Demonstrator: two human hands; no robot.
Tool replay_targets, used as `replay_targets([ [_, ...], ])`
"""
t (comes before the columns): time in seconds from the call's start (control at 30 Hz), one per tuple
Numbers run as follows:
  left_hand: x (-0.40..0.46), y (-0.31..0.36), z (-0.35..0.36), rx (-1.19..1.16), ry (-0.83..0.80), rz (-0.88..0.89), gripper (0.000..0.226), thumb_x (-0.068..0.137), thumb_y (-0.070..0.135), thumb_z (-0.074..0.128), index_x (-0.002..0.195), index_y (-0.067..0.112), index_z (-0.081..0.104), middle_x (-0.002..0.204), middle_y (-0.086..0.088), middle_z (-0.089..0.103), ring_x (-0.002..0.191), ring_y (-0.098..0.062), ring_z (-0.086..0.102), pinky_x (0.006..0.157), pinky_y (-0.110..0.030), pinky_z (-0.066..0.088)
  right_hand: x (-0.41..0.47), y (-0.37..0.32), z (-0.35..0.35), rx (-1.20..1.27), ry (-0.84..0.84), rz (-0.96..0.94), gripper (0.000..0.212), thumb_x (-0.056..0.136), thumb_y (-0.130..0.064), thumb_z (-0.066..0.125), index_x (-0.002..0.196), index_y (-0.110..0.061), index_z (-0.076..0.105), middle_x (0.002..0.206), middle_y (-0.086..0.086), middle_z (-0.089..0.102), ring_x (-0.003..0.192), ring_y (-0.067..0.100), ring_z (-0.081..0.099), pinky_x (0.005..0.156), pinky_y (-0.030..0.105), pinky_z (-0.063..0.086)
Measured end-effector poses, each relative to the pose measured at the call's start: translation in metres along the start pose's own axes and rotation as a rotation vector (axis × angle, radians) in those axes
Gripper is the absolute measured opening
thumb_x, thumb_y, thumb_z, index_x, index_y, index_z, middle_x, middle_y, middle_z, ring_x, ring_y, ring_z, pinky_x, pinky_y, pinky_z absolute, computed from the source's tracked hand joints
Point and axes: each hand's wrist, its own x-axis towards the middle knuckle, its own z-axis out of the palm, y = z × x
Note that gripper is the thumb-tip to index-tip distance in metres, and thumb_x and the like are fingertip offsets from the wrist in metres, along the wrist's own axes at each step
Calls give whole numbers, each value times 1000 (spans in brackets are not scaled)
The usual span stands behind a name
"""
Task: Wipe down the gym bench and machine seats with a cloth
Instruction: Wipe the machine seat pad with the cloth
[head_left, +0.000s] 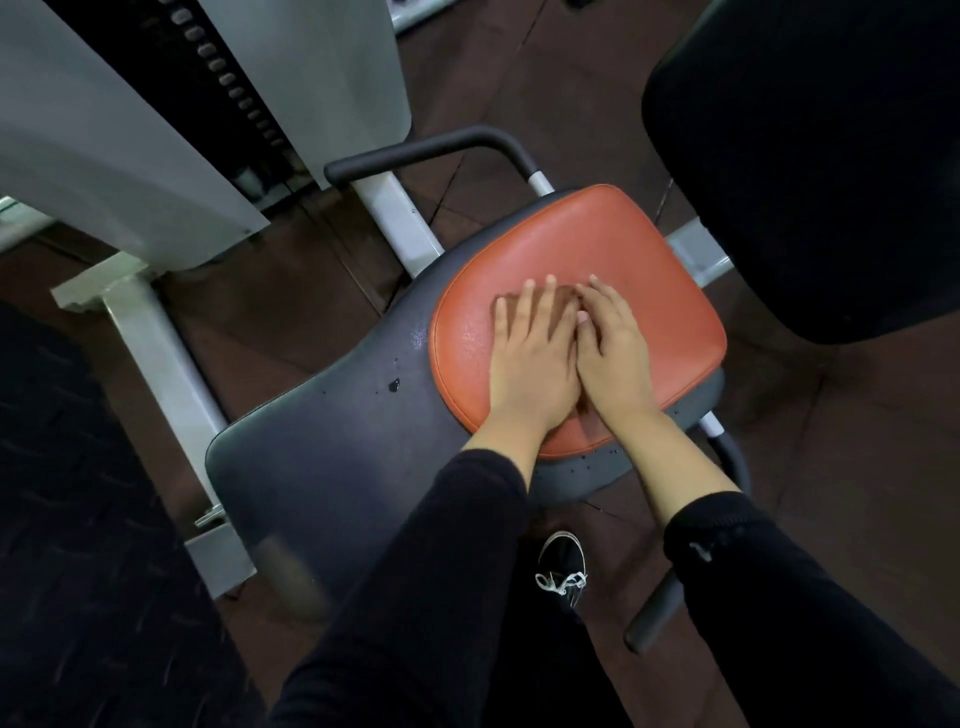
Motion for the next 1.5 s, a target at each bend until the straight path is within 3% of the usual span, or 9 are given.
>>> replay_targets([
  [0.1,7,-10,-11,-128,26,2,50,104,28,21,152,15,25,161,-5,14,149,-20,6,119,-38,-4,-7,-11,4,112,71,22,38,100,-12,35,137,-8,43,146,6,40,138,15,31,116,30,21],
  [0.17,-6,-32,-11,-153,136,-79,54,100,29,19,149,12,34,159,-7,24,148,-22,15,119,-40,5,-8,-18,12,71,3,-14,41,102,-20,33,142,-13,37,151,3,33,142,12,22,119,34,14],
  [0.27,-30,-68,-4,-100,189,-193,58,98,33,16,149,11,33,157,-11,26,147,-27,20,119,-46,13,-11,-18,29,-248,-195,-136,50,100,-39,32,148,-26,24,158,-5,13,146,18,-2,118,41,-1],
  [0.33,-38,-79,-2,-91,157,-184,58,98,34,17,151,14,29,158,-9,24,147,-26,20,119,-45,13,-13,-12,36,-401,-208,-185,54,99,-45,31,149,-30,16,159,-5,6,146,25,-9,117,41,-3],
  [0.6,-38,-74,4,-118,142,-211,62,98,37,12,154,14,22,161,-8,14,149,-25,12,119,-41,7,-15,-10,44,-412,-84,-79,52,99,-32,36,149,-22,21,159,5,9,145,33,-6,116,42,-2],
  [0.8,-50,-68,-13,-67,91,-232,61,96,38,16,151,15,29,158,-8,25,145,-26,24,116,-48,18,-23,-24,40,-325,-209,-108,57,94,-4,38,148,-11,23,157,13,10,144,38,-7,118,47,2],
  [0.93,-69,-55,-37,-41,9,-245,50,99,27,39,146,12,37,150,-7,39,137,-24,35,114,-45,20,-37,-30,24,-307,-352,-147,58,89,4,40,145,-5,29,153,18,20,142,42,4,118,46,5],
  [1.13,-105,-23,-79,-42,11,-312,42,99,29,39,138,15,48,137,-1,52,127,-22,44,109,-45,30,-61,-70,-19,-273,-404,-182,52,87,5,44,139,-1,38,142,20,40,134,33,32,117,35,10],
  [1.5,-191,60,-159,-19,21,-461,44,101,33,33,141,20,43,142,2,47,133,-19,37,112,-45,23,-121,-131,-110,-277,-480,-255,49,90,0,45,138,-3,40,141,17,40,132,31,36,114,30,18],
])
